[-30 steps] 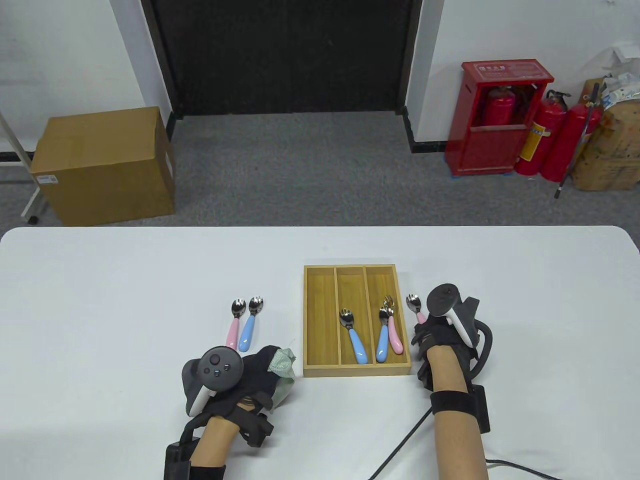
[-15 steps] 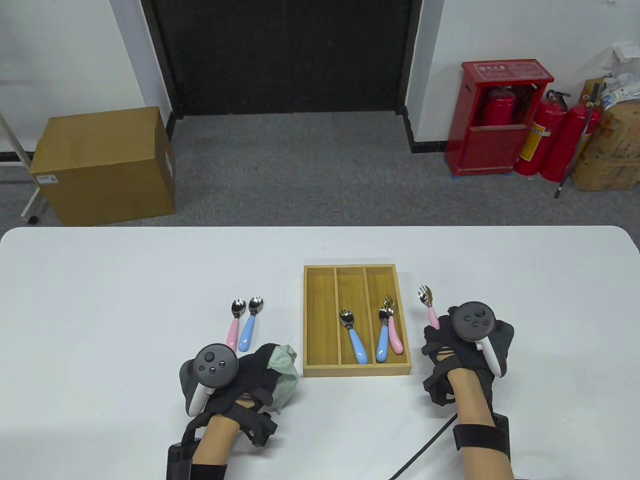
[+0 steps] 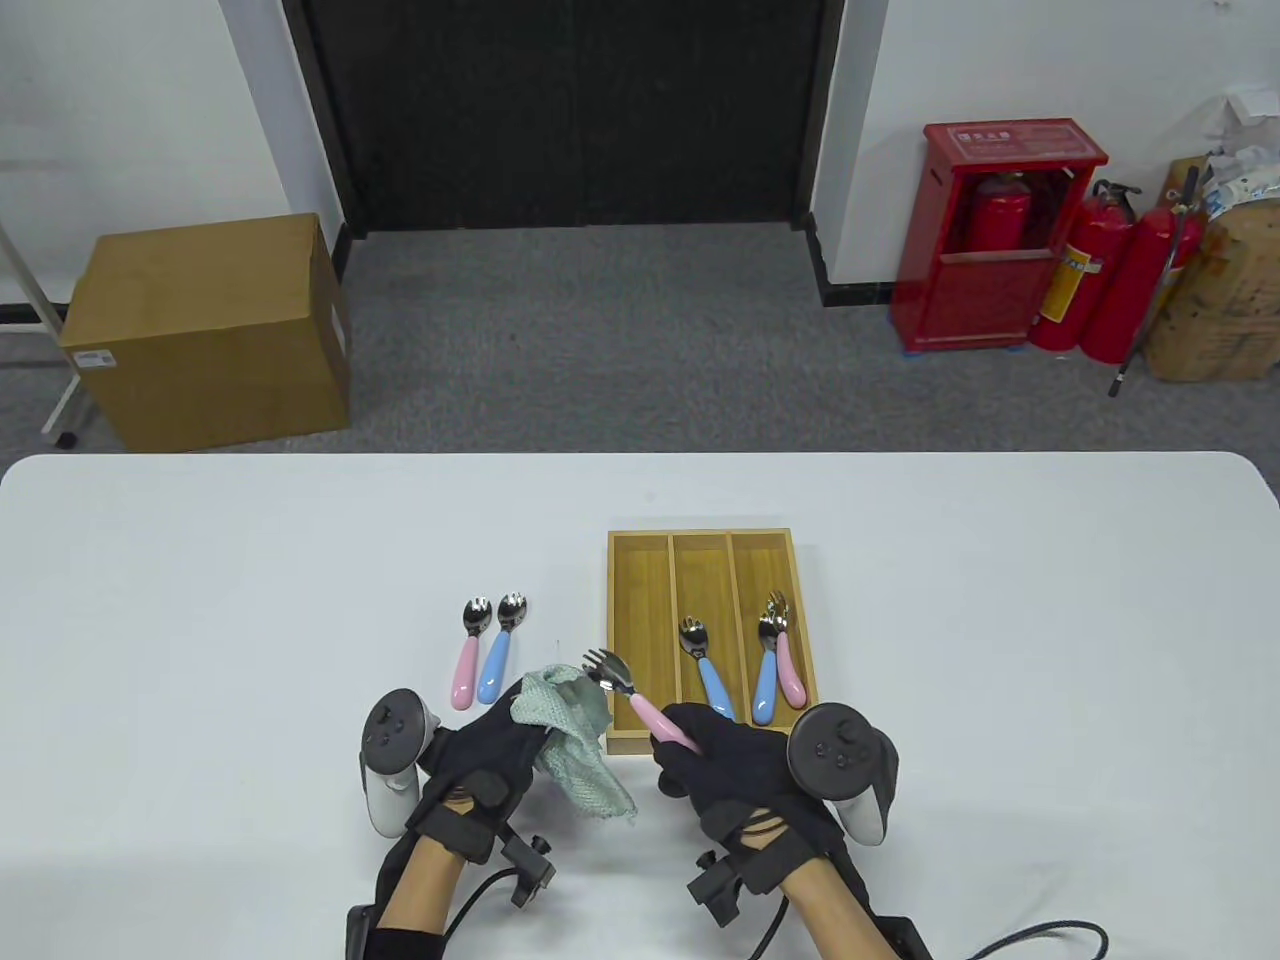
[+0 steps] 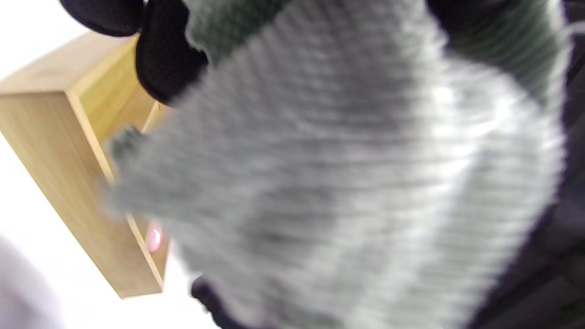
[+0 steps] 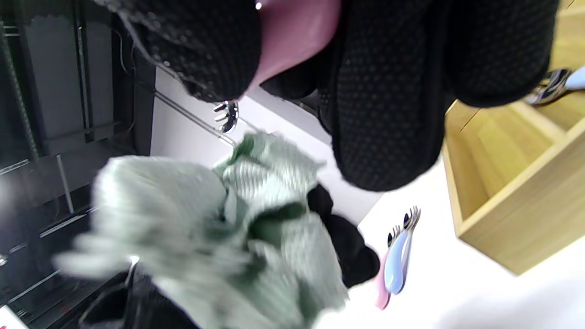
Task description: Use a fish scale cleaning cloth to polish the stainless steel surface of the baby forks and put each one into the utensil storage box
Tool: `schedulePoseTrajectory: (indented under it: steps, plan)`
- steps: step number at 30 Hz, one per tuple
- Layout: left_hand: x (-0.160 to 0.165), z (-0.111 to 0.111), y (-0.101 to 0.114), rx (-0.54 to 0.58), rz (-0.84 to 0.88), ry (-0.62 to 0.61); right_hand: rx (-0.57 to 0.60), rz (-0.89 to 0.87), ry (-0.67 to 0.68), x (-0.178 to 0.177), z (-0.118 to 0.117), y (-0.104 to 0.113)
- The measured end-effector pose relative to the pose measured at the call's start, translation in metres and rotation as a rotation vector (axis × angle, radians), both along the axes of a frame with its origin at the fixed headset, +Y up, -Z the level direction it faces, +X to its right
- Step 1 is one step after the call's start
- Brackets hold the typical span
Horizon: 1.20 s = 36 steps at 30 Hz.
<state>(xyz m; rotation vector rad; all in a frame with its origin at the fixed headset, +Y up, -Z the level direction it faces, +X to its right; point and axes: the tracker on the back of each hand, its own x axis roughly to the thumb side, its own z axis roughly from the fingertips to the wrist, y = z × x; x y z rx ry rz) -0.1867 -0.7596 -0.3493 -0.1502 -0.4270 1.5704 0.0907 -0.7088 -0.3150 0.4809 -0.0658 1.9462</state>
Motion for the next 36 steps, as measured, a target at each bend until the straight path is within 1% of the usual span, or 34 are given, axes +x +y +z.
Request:
schedulePoseTrajectory:
  steps: [4,6,7,10,13,15,17,19,21,24,25,28,30,34,36]
  plan:
    - [0.012,0.0,-0.004,-0.028,0.049,-0.077,-0.038,-0.005,0.073,-0.009,0.005,-0.008]
    - [0.024,0.003,-0.005,-0.053,0.16,-0.146,-0.072,-0.012,0.107,-0.014,0.007,-0.013]
    - [0.034,0.006,-0.005,-0.081,0.245,-0.183,-0.092,-0.008,0.13,-0.017,0.008,-0.017]
    - [0.049,0.01,-0.002,-0.112,0.342,-0.241,-0.128,-0.044,0.168,-0.023,0.009,-0.018]
    - [0.051,0.01,0.004,-0.096,0.335,-0.247,-0.147,-0.092,0.188,-0.024,0.011,-0.017]
    - [0.051,0.01,0.007,-0.085,0.284,-0.24,-0.138,-0.077,0.185,-0.022,0.01,-0.016]
    - [0.05,0.009,0.006,-0.081,0.248,-0.23,-0.131,-0.052,0.174,-0.02,0.009,-0.017]
    - [0.051,0.01,0.004,-0.111,0.287,-0.251,-0.125,-0.044,0.172,-0.02,0.009,-0.019]
    - [0.051,0.009,0.003,-0.13,0.319,-0.238,-0.117,-0.04,0.167,-0.021,0.008,-0.019]
    - [0.049,0.007,0.003,-0.123,0.302,-0.229,-0.078,-0.006,0.151,-0.021,0.007,-0.017]
    - [0.047,0.007,0.004,-0.128,0.301,-0.207,-0.077,-0.004,0.145,-0.022,0.007,-0.017]
    - [0.043,0.006,0.006,-0.112,0.281,-0.09,-0.062,-0.002,0.139,-0.022,0.007,-0.017]
    - [0.041,0.005,0.006,-0.113,0.266,-0.045,-0.043,0.018,0.133,-0.022,0.007,-0.016]
    - [0.03,0.003,0.007,-0.086,0.167,0.021,0.001,0.091,0.115,-0.017,0.009,-0.012]
    - [0.026,0.003,0.01,-0.07,0.118,0.036,0.015,0.092,0.114,-0.015,0.01,-0.01]
